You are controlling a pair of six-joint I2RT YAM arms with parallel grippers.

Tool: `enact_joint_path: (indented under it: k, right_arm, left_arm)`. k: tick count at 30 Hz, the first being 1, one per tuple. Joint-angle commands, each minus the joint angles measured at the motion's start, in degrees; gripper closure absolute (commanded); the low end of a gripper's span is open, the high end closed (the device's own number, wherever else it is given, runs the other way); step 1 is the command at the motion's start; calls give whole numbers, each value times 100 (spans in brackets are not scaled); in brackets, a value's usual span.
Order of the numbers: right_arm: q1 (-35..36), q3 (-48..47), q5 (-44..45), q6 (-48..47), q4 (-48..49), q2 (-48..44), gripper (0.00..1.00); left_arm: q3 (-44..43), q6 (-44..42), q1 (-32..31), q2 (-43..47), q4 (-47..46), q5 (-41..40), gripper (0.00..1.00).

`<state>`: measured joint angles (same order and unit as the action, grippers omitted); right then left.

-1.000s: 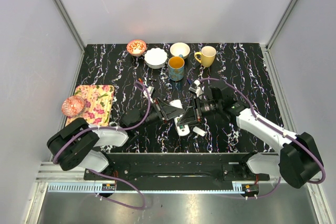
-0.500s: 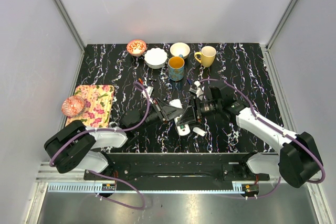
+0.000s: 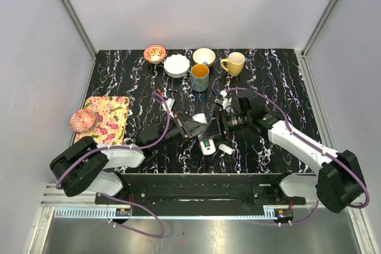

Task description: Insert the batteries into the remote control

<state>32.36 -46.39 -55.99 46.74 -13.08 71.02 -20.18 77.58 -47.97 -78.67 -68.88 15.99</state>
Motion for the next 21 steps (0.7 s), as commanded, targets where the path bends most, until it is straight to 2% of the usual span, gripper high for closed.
enact_joint_path:
  k: [1, 6, 11, 15, 21]
  right_arm:
    - [-10, -353, 44, -191, -98, -168, 23]
    - [-10, -414, 132, -367, -352, -273, 22]
    - [-10, -476, 483, -1079, -985, -545, 23]
    - [-10, -327, 563, -1369, -1030, -695, 25]
    - [-10, -195, 343, -1299, -731, -669, 28]
  left_arm:
    - [-38, -76, 15, 133, -161, 71, 100]
    - [-21, -15, 94, 168, -82, 62, 100]
    - [85, 152, 296, 335, -161, 194, 100]
    - [94, 205, 384, 458, -126, 255, 100]
    - [59, 301, 384, 414, -266, 326, 100]
